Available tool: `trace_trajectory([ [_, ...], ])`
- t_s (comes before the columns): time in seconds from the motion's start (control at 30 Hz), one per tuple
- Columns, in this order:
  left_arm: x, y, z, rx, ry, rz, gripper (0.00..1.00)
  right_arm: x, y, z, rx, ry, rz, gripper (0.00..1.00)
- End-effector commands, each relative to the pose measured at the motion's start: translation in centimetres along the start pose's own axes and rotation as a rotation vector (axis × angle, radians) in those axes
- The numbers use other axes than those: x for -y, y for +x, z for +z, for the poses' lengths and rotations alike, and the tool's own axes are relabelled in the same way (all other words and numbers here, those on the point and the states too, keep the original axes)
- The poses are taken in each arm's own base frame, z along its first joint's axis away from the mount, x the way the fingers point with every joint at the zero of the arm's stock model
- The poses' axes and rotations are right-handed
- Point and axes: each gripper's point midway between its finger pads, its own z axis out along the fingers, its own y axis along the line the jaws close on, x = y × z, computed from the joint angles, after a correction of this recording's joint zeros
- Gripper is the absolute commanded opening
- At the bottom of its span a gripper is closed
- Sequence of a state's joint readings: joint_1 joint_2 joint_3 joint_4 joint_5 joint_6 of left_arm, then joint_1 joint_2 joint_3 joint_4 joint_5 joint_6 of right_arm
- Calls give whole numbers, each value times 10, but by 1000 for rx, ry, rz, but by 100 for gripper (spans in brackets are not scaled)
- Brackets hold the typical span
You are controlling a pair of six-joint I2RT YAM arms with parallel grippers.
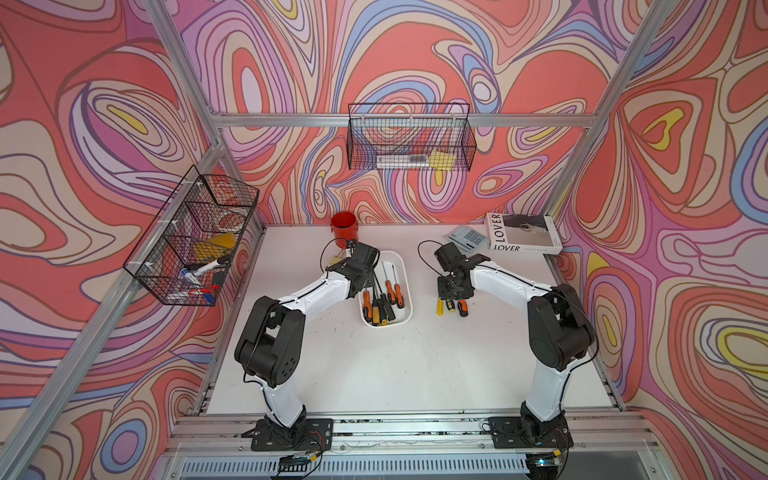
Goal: Take out the screwdriver from the storage box
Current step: Place the screwdriver at the center of the board, then pick up the screwdriver from the storage box.
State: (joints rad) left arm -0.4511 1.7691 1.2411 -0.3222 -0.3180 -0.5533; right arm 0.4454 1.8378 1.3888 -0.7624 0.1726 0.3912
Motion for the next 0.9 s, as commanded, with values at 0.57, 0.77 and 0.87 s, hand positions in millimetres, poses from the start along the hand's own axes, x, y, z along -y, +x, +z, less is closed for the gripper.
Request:
trace_trajectory([
  [0.57,5,-14,-16,42,12,-18,0,-162,1,-107,167,-661,-161,66],
  [0.77,4,-12,-16,42,11,-20,0,-188,19,-74,75,-657,-181,64],
  [0.87,4,-12,-17,45,10,-17,0,-195,26,-61,46,-638,-189,64],
])
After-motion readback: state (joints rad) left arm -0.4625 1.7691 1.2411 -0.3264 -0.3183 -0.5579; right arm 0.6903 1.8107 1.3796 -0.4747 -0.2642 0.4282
